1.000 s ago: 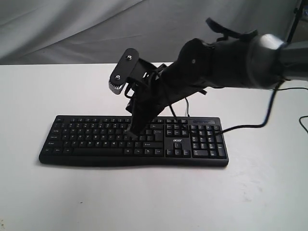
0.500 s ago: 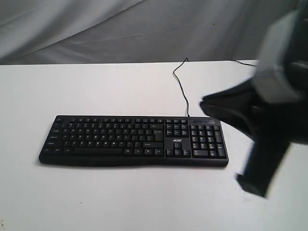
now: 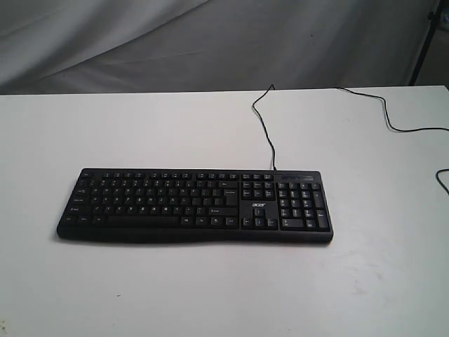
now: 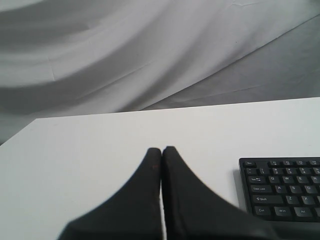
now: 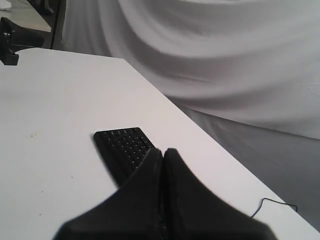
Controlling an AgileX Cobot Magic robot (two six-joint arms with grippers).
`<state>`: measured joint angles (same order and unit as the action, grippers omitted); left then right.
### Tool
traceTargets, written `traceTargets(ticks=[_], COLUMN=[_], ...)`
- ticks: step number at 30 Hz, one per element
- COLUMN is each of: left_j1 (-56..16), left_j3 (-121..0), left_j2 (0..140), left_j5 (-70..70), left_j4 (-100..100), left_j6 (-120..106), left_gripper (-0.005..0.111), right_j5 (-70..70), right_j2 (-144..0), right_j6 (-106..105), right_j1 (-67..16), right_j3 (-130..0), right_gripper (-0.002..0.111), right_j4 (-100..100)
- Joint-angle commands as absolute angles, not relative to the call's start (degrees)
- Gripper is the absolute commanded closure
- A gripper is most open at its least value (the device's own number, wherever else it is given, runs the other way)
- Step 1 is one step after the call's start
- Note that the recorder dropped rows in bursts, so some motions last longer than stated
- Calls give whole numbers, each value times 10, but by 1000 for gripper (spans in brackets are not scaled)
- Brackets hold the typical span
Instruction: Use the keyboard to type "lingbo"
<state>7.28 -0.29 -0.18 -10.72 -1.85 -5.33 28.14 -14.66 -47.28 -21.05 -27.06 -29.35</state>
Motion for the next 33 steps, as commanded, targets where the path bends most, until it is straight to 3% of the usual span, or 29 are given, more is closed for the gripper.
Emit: traceTargets(ticks=[1,6,11,16,27,33], left_j1=[71,71,71,71,71,71], left_j3=[0,0,0,0,0,0], left_j2=[0,0,0,0,0,0], left_j5=[-104,-104,-104,-104,-104,-104], left_j4=[-18,-18,-18,-18,-18,-18], left_j6=[-52,-52,-52,-52,-52,-52], left_gripper=[106,106,106,106,106,106], right_j5=[276,275,175,161,140,0], right_j2=[-143,-143,-136,-72,-45,-45], right_j6=[-471,-469,-439,-415,-392,-26], right_j1=[-207,-205,-100,-31,-21,-21], right_j3=[-268,-265,-216,-178,-148,-57], right_gripper=[108,108,108,108,108,108], right_j4=[-295,-290,-262,-261,-243,41])
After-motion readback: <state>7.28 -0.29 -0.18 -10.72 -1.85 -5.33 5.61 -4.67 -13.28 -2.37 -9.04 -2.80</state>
